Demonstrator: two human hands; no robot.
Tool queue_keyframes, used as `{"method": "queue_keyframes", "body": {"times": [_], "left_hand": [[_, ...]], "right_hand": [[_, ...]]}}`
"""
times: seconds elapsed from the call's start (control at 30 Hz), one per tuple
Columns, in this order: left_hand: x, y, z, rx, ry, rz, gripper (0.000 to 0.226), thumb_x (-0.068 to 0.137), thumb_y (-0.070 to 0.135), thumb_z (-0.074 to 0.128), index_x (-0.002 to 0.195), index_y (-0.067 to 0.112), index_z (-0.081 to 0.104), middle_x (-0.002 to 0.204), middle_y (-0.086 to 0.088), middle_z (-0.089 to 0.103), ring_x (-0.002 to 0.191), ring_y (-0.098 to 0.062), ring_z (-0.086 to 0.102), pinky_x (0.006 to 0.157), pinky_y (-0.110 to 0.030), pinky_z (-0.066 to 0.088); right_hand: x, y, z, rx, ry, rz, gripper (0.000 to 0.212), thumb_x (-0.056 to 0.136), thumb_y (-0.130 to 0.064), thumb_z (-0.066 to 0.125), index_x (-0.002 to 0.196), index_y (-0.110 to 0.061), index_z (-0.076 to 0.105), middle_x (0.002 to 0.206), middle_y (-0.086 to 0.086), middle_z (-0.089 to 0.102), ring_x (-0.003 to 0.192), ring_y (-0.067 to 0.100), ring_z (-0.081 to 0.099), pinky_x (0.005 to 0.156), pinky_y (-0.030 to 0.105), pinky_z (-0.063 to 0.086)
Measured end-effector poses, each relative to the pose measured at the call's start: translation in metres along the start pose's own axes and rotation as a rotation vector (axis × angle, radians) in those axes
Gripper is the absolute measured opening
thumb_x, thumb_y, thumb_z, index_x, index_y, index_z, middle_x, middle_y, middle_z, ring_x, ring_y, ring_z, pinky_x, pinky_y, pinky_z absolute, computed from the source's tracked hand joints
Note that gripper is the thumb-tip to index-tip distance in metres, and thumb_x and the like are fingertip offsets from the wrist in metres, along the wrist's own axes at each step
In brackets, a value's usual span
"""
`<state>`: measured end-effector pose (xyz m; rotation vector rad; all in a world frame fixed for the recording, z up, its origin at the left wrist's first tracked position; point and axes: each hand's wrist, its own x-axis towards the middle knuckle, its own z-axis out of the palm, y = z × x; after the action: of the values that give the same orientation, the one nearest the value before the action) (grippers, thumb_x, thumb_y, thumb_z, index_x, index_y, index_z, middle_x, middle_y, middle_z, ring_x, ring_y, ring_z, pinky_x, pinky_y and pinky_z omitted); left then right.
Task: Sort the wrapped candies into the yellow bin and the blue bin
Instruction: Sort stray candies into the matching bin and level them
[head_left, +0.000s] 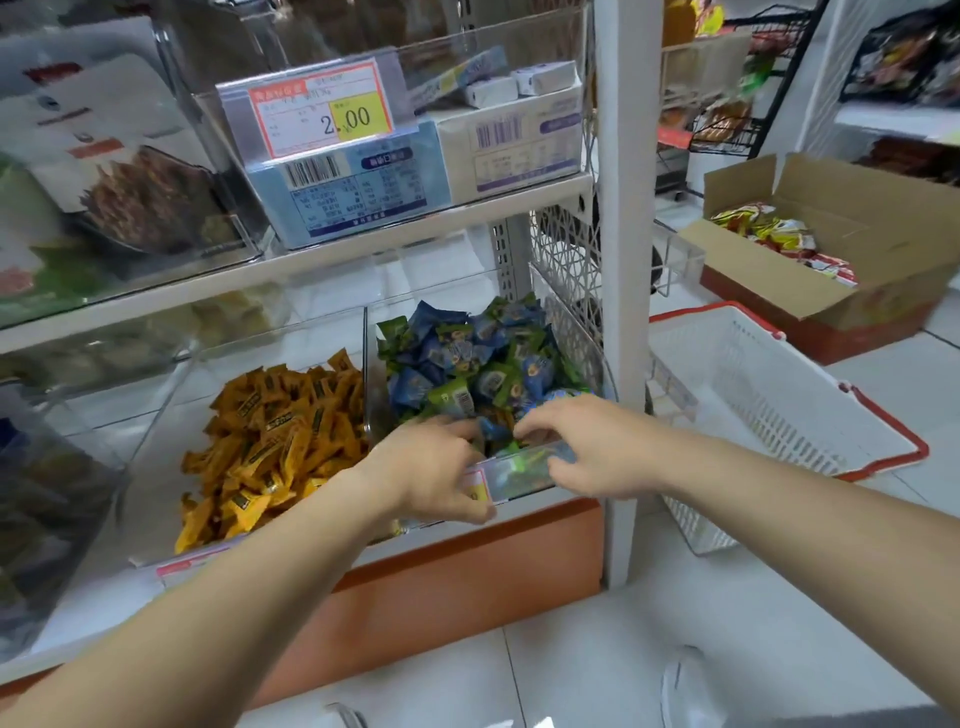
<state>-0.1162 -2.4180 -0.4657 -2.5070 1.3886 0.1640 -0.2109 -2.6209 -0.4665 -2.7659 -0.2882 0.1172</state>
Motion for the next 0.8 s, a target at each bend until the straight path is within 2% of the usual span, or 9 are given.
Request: {"method": "queue_keyframes", "body": {"times": [0.13, 0.2, 0.27, 0.33, 0.37, 0.43, 0.53, 0.67, 0.8], "left_hand": [[-0.012, 0.004, 0.002, 0.068, 0.077, -0.121, 0.052, 0.069, 0.077, 0.049, 0.082, 0.028, 0.057, 0.094, 0.005, 0.044, 0.090, -0.022, 0.053, 0.070, -0.032, 0.030], [-0.010, 0.011, 0.001, 0.026, 0.078, -0.223, 0.056, 0.069, 0.078, 0.049, 0.087, 0.026, 0.063, 0.100, 0.001, 0.051, 0.090, -0.024, 0.054, 0.070, -0.033, 0.034], [-0.008, 0.017, -0.001, 0.032, 0.102, -0.262, 0.065, 0.068, 0.078, 0.049, 0.100, 0.025, 0.068, 0.111, -0.005, 0.054, 0.101, -0.028, 0.052, 0.082, -0.038, 0.041], [-0.003, 0.023, -0.001, 0.016, 0.209, -0.163, 0.067, 0.070, 0.071, 0.054, 0.115, 0.023, 0.066, 0.124, -0.006, 0.051, 0.119, -0.029, 0.047, 0.099, -0.041, 0.042], [0.000, 0.026, -0.001, -0.037, 0.270, -0.084, 0.065, 0.073, 0.066, 0.057, 0.121, 0.022, 0.064, 0.128, -0.004, 0.050, 0.122, -0.026, 0.046, 0.100, -0.041, 0.043], [0.004, 0.026, -0.001, -0.235, 0.307, 0.012, 0.062, 0.076, 0.055, 0.066, 0.127, 0.019, 0.059, 0.130, 0.000, 0.049, 0.116, -0.019, 0.051, 0.094, -0.037, 0.048], [0.008, 0.018, 0.003, -0.486, 0.175, 0.001, 0.072, 0.076, 0.051, 0.071, 0.137, 0.024, 0.045, 0.131, 0.004, 0.055, 0.113, -0.016, 0.054, 0.089, -0.033, 0.047], [0.006, 0.004, 0.008, -0.375, 0.054, -0.029, 0.076, 0.075, 0.062, 0.064, 0.141, 0.042, 0.031, 0.130, 0.008, 0.059, 0.112, -0.021, 0.047, 0.083, -0.034, 0.044], [0.003, 0.009, 0.008, -0.077, 0.084, -0.089, 0.056, 0.074, 0.076, 0.050, 0.115, 0.040, 0.061, 0.107, 0.009, 0.058, 0.108, -0.025, 0.044, 0.076, -0.035, 0.033]], "right_hand": [[0.022, -0.013, 0.004, -0.107, -0.235, 0.057, 0.054, 0.076, -0.049, 0.041, 0.128, -0.038, 0.052, 0.121, -0.005, 0.062, 0.101, 0.020, 0.056, 0.071, 0.032, 0.046], [0.028, -0.011, -0.005, -0.111, -0.308, 0.117, 0.054, 0.077, -0.050, 0.040, 0.126, -0.032, 0.057, 0.125, -0.003, 0.063, 0.101, 0.020, 0.056, 0.079, 0.035, 0.049], [0.031, -0.006, -0.012, -0.132, -0.342, 0.160, 0.050, 0.082, -0.042, 0.042, 0.128, -0.027, 0.058, 0.129, 0.002, 0.061, 0.105, 0.023, 0.057, 0.089, 0.038, 0.050], [0.033, -0.004, -0.012, -0.168, -0.387, 0.177, 0.043, 0.085, -0.038, 0.048, 0.124, -0.022, 0.058, 0.121, 0.005, 0.064, 0.099, 0.025, 0.059, 0.085, 0.039, 0.052], [0.034, -0.005, -0.010, -0.178, -0.409, 0.174, 0.039, 0.084, -0.036, 0.053, 0.119, -0.020, 0.058, 0.111, 0.006, 0.067, 0.089, 0.024, 0.060, 0.081, 0.041, 0.053], [0.038, -0.005, -0.007, -0.168, -0.425, 0.159, 0.042, 0.082, -0.031, 0.060, 0.122, -0.019, 0.054, 0.097, 0.004, 0.064, 0.078, 0.021, 0.060, 0.072, 0.040, 0.054], [0.041, -0.003, -0.009, -0.179, -0.407, 0.140, 0.055, 0.080, -0.028, 0.064, 0.132, -0.025, 0.045, 0.097, -0.001, 0.058, 0.085, 0.021, 0.061, 0.076, 0.041, 0.057], [0.049, -0.002, -0.004, -0.205, -0.446, 0.167, 0.046, 0.078, -0.032, 0.067, 0.120, -0.020, 0.052, 0.105, 0.003, 0.054, 0.088, 0.021, 0.060, 0.078, 0.041, 0.057], [0.056, 0.000, -0.002, -0.156, -0.482, 0.173, 0.041, 0.071, -0.039, 0.065, 0.107, -0.022, 0.056, 0.105, 0.002, 0.056, 0.090, 0.021, 0.059, 0.080, 0.042, 0.054]]}}
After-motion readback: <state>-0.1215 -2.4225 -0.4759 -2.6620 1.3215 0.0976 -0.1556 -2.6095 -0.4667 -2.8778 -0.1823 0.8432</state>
